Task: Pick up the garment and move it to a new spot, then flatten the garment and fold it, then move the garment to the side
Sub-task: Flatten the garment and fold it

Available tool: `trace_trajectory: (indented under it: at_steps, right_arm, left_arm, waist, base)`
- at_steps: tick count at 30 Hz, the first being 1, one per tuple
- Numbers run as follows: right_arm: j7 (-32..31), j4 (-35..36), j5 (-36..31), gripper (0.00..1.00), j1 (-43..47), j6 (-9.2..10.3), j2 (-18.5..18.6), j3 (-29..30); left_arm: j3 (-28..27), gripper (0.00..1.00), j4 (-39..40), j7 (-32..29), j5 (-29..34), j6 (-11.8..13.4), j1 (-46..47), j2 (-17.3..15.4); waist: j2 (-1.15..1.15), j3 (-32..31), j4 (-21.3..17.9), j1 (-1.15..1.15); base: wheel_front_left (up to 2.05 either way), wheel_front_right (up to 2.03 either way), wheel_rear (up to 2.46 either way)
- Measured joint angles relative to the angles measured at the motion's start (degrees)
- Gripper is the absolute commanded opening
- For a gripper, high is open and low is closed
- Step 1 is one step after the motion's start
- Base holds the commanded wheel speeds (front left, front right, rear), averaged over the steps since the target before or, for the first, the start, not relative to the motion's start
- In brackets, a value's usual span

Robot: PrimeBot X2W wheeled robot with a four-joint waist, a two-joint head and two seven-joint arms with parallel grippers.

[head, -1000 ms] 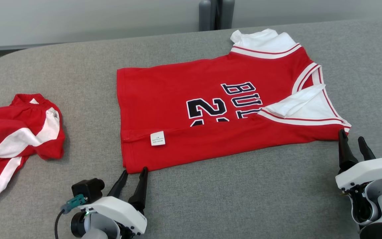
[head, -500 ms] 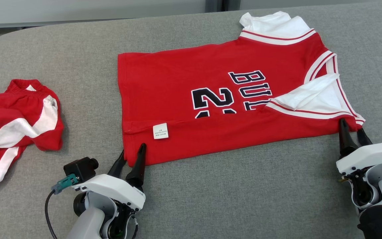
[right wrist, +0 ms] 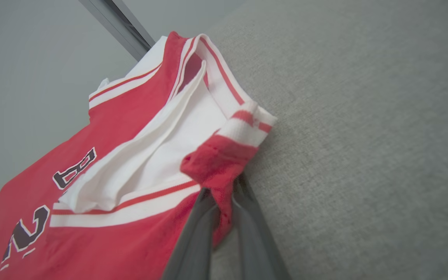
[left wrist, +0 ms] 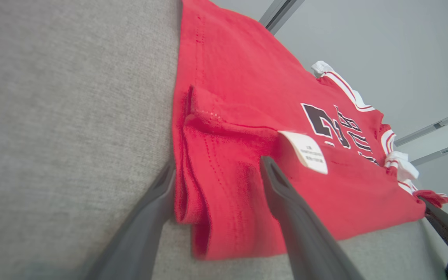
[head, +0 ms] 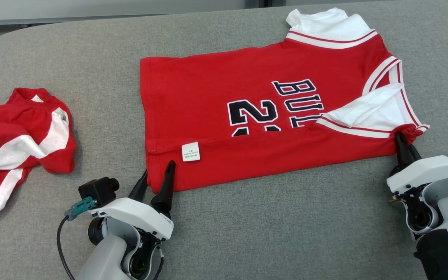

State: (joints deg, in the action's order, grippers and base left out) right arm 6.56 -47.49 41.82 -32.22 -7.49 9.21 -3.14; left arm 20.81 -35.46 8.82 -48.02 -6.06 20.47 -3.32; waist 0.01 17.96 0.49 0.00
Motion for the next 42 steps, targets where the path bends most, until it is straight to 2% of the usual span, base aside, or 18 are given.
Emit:
trace_trajectory:
  at_steps: [13, 32, 42]
  right_arm:
    - [1.71, -1.59, 3.91, 0.00, 1.86, -0.01, 1.15, -2.98]
    - [2.58, -1.53, 8.46, 0.00, 8.47, -0.01, 1.79, -5.95]
    - [2.18, -0.11, 9.06, 0.00, 12.90, -0.01, 1.35, -7.28]
  left_arm:
    - [1.07, 0.00, -3.87, 2.46, 0.87, -0.25, -0.23, -0.09]
    - [1.89, 0.00, -4.68, 3.07, -0.20, -0.47, -5.04, -0.63]
    - [2.70, 0.00, -2.12, 3.90, 1.66, 2.15, -9.09, -2.49]
  waist:
    - [0.00, -3.10, -0.59, 0.00]
    - [0.00, -10.67, -1.78, 0.00]
    - [0.00, -14.30, -2.28, 0.00]
  base:
    - [0.00, 0.00, 0.00]
    - [0.00, 0.00, 0.00]
    - [0.00, 0.00, 0.00]
